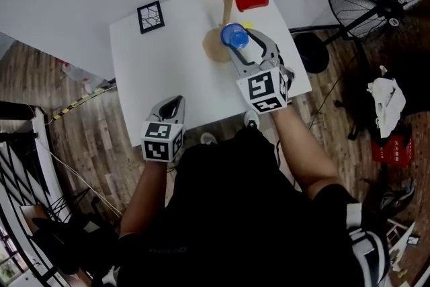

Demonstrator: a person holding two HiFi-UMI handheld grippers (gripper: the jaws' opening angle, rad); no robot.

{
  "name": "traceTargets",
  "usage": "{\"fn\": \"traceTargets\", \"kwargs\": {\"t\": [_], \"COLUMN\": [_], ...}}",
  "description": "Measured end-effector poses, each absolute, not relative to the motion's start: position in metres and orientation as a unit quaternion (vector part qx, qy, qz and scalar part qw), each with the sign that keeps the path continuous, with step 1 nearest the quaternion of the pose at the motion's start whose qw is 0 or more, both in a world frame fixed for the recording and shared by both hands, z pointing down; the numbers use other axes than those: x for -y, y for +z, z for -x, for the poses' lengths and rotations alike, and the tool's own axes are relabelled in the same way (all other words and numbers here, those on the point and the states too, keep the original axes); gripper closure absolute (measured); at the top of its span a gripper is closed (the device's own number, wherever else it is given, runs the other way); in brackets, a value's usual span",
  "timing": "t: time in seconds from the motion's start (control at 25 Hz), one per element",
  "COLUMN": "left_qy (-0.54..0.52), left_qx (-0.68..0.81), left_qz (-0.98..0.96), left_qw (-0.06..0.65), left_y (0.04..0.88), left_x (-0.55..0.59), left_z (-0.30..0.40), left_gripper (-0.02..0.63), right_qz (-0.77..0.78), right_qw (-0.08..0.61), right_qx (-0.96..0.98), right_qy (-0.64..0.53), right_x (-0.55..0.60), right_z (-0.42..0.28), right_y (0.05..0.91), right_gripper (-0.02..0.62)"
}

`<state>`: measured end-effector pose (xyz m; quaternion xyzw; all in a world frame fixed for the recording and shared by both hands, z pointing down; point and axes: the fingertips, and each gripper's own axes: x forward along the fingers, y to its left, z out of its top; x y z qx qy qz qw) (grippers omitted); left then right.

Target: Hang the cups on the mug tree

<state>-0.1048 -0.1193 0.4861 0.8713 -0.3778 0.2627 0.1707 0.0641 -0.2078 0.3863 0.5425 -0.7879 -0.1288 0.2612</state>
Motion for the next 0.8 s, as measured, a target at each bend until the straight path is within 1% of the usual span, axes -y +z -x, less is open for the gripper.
{"fn": "traceTargets", "kwargs": {"t": [0.16, 0.36, 0.68, 0.8], "left_qy": [0.261, 0.256, 0.246, 0.244], "left_qx": [0.390, 0.404, 0.403, 0.395], "left_qz": [-0.865, -0.858, -0.863, -0.868], "left_qw": [0.178, 0.186, 0.182, 0.178], "left_y": [0.488, 0.491, 0.484, 0.481], "left_x": [0.112, 0.110, 0.118, 0.122], "left_z": [0.117, 0.129, 0.126, 0.119], "left_gripper": [0.589, 0.589, 0.589, 0.589], "right_qz": [-0.545, -0.541, -0.527, -0.526], "right_qw": [0.297, 0.326, 0.323, 0.309], "right_qx": [0.773, 0.768, 0.779, 0.787], "right_qy": [-0.132, -0.109, -0.105, -0.089], "right_x": [0.228, 0.241, 0.228, 0.215], "right_z": [-0.063, -0.065, -0.059, -0.059], "right_y": [0.400, 0.421, 0.425, 0.424], "right_gripper": [0.362, 0.362, 0.362, 0.362]}}
